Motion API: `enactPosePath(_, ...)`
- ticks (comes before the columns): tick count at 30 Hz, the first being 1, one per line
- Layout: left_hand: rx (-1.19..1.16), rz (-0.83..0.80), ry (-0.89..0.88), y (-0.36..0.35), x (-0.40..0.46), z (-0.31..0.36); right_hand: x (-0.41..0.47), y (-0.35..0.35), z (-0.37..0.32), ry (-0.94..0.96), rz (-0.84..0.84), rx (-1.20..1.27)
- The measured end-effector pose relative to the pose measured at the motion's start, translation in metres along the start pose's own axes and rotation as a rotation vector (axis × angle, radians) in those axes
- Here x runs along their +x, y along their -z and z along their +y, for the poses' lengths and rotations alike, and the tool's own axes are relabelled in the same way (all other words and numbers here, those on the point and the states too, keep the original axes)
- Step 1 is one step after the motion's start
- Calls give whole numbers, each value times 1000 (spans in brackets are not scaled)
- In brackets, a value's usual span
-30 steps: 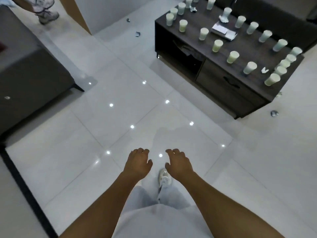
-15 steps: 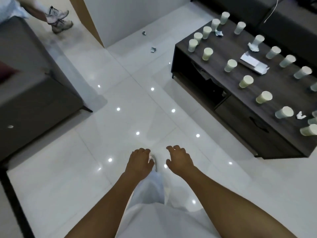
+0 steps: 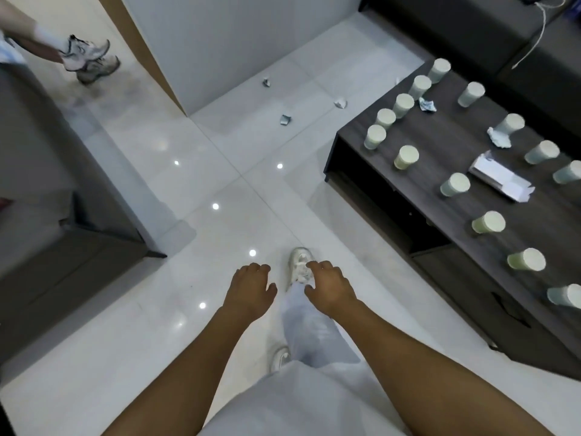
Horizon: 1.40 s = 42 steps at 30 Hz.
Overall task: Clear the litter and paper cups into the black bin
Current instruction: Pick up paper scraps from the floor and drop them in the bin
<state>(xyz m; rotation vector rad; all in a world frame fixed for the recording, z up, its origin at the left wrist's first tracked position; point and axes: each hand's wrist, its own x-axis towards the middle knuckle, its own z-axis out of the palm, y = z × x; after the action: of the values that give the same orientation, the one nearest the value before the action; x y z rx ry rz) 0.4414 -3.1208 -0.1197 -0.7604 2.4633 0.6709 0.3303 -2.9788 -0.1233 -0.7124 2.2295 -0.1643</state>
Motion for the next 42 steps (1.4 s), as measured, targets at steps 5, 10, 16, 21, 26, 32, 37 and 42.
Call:
enactPosePath(5,-27,1,25,68,109,9,107,81,-16,-7,-6,27)
enactPosePath(10,-55,14,52,144,206,12,203,167,-41,11,5,36)
enactPosePath(16,-69,-19,72,224,296,-1,294,240,-75,-1,-33,41)
enactPosePath(21,-23,-67,43,287,386,-26,379,287,-102,-56,-14,93)
enactPosePath(26,36,-69,-30,365,483,-47,461,339,-133,-154,-19,149)
enactPosePath(32,119,-97,-74,437,589,-50,547,397,-154,-214,36,252)
enactPosePath(37,155,-150,-103,465,674,-37,614,434,-144,-266,45,304)
enactPosePath(42,149,-170,-81,477,761,-28,697,456,-121,-320,11,337)
